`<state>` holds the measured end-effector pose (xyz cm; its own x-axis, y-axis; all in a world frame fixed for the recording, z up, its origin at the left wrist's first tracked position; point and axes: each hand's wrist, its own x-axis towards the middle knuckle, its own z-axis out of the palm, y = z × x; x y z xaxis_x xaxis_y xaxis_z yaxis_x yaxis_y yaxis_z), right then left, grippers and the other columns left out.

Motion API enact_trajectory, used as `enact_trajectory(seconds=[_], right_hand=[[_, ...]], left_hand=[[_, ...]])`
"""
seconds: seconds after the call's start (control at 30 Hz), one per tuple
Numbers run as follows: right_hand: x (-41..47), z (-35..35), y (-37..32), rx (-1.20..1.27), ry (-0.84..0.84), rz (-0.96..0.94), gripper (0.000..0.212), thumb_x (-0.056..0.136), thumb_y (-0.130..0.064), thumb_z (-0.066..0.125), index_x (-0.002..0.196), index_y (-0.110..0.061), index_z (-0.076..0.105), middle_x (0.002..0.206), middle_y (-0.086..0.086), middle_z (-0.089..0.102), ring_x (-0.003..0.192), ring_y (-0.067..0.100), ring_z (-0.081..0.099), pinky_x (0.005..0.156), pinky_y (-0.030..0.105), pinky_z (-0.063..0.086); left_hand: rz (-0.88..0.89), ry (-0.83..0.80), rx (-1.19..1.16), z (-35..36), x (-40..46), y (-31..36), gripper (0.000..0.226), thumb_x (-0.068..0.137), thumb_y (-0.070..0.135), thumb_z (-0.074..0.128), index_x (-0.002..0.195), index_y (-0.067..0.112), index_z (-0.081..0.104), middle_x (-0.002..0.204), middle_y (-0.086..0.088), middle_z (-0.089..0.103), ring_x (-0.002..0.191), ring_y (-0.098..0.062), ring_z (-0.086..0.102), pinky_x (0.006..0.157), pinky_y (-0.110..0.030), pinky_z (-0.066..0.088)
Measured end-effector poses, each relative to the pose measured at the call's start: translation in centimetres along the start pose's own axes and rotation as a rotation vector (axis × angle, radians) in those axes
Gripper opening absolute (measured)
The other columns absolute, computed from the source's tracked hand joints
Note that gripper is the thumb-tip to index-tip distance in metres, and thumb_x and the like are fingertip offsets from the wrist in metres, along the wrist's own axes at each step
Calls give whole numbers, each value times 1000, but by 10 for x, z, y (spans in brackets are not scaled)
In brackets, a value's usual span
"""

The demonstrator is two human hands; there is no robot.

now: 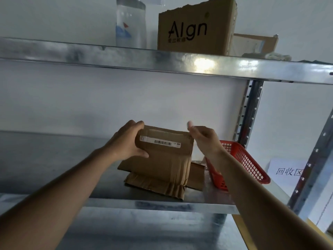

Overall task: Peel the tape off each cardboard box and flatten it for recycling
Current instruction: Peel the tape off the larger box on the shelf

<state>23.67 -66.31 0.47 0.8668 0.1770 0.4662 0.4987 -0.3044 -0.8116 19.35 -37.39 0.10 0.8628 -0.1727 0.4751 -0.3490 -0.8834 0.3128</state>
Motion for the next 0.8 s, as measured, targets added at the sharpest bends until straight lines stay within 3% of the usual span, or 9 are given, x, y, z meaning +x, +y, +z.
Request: enact_trajectory(seconds=[0.07, 0.13, 0.2, 0.33, 0.43, 0.5, 0.57, 0.7, 0.8], right_hand=[[2, -3, -2, -57, 49, 50, 65, 98, -63, 55, 69, -7, 69, 69, -13, 68, 67, -6, 63, 64, 15, 44], [4, -6, -2, -200, 7, 0, 39, 89, -60, 71, 72, -25, 78, 92, -23, 67, 95, -11, 60, 80, 19, 43], [4, -5, -10, -360, -139, -53, 22, 75, -56, 85, 89, -40, 80, 106, -28, 61, 106, -14, 52, 84, 17, 41], [8, 11, -16, -555, -250, -156, 56, 72, -37, 93, 120, -42, 65, 123, -14, 59, 112, 9, 56, 90, 26, 52], [6, 22, -17, -510, -141, -182, 45, 81, -34, 86, 116, -45, 61, 118, -12, 58, 104, 9, 60, 74, 16, 47], [4, 30, -19, -451, -75, -211, 31, 90, -39, 77, 117, -40, 63, 116, -13, 62, 102, 7, 60, 73, 16, 45], [3, 37, -23, -362, -18, -198, 27, 96, -42, 70, 121, -35, 61, 117, -11, 66, 102, 8, 62, 75, 15, 47], [6, 45, -33, -244, -12, -116, 30, 98, -41, 69, 121, -34, 51, 108, -12, 64, 96, 6, 63, 69, 14, 44], [7, 46, -35, -186, 9, -90, 31, 98, -41, 69, 118, -36, 45, 104, -14, 65, 93, 0, 62, 65, 14, 44]], left_hand=[[81, 3, -39, -2, -5, -8, 63, 57, 41, 101, 91, 48, 49, 104, 19, 49, 96, 0, 53, 70, -17, 40], [157, 7, -35, -1, -13, -13, 58, 61, 36, 100, 90, 46, 50, 104, 24, 47, 96, 3, 52, 70, -13, 40], [211, 61, -13, 4, -21, -17, 55, 63, 33, 99, 92, 36, 52, 104, 21, 48, 91, 0, 54, 69, -12, 41], [257, 173, 5, 12, -32, -22, 56, 61, 32, 100, 92, 28, 54, 99, 13, 52, 80, -6, 56, 66, -14, 42], [229, 117, 15, 3, -38, -23, 40, 67, 37, 97, 94, 22, 70, 108, 17, 54, 85, -7, 61, 69, -27, 54], [190, 39, 47, -8, -39, -22, 32, 73, 44, 92, 96, 29, 76, 118, 23, 49, 90, -5, 63, 74, -35, 57], [170, -48, 115, -20, -38, -19, 33, 77, 53, 86, 106, 40, 76, 127, 28, 40, 91, -3, 62, 77, -33, 56], [110, -200, 264, -32, -35, -9, 67, 79, 63, 79, 140, 55, 53, 145, 14, 24, 112, -11, 53, 90, -36, 53], [50, -314, 355, -35, -32, -2, 78, 80, 63, 77, 147, 60, 37, 147, 6, 16, 131, -23, 41, 100, -47, 53]])
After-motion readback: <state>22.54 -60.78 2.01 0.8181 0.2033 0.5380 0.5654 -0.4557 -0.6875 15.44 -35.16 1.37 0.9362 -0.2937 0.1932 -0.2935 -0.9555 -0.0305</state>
